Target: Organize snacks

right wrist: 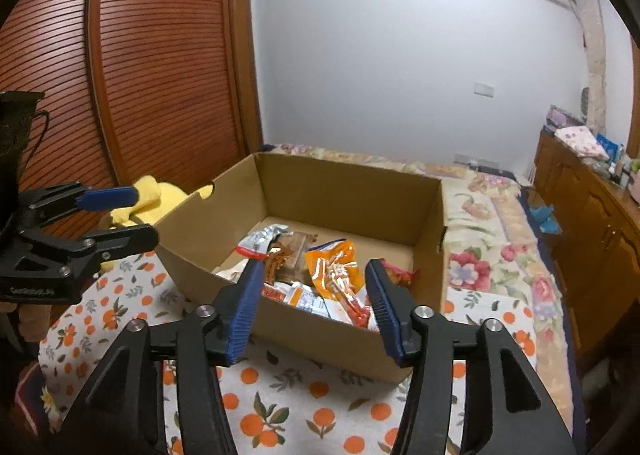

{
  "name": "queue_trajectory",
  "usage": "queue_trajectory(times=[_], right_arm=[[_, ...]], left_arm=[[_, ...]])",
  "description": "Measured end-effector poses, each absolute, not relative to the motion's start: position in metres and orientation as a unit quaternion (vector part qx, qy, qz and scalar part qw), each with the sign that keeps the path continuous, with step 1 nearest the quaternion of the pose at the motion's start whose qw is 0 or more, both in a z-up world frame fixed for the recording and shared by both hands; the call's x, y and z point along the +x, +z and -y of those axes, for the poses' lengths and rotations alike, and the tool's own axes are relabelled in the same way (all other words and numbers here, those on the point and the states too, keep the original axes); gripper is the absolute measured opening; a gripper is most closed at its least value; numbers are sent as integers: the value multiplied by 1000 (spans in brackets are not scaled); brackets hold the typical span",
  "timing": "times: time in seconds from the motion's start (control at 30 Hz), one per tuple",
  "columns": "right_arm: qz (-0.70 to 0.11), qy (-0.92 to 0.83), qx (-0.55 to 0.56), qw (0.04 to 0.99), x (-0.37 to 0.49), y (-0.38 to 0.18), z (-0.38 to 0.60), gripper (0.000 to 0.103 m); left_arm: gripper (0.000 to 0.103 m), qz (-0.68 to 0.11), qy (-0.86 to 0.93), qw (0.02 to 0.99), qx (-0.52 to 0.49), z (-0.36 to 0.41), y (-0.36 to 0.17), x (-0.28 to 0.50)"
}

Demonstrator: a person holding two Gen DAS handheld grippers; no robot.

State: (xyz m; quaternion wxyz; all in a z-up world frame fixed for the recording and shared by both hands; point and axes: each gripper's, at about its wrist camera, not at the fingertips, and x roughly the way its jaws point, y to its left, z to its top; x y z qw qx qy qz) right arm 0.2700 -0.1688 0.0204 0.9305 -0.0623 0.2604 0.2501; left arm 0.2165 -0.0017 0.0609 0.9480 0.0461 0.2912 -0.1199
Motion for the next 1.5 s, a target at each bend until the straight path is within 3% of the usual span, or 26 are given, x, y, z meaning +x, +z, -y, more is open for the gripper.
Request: queue_trajectory(times=[0.17, 0.37, 0.7, 1.5], right_arm=[[-250, 239, -56, 937, 259, 25, 175, 67], [-240, 231, -45, 942, 249, 31, 180, 80], [-224, 217, -43, 949, 230, 39, 180, 88], [-179, 174, -40, 967, 180, 58, 181, 94]], left_arm=[[72, -283, -119, 951, 40, 1, 68, 201], [89, -261, -122, 957, 13, -8, 80, 184], [103, -232, -94, 968, 21, -9, 97, 160], [103, -180, -44, 983, 11, -1, 106, 112]])
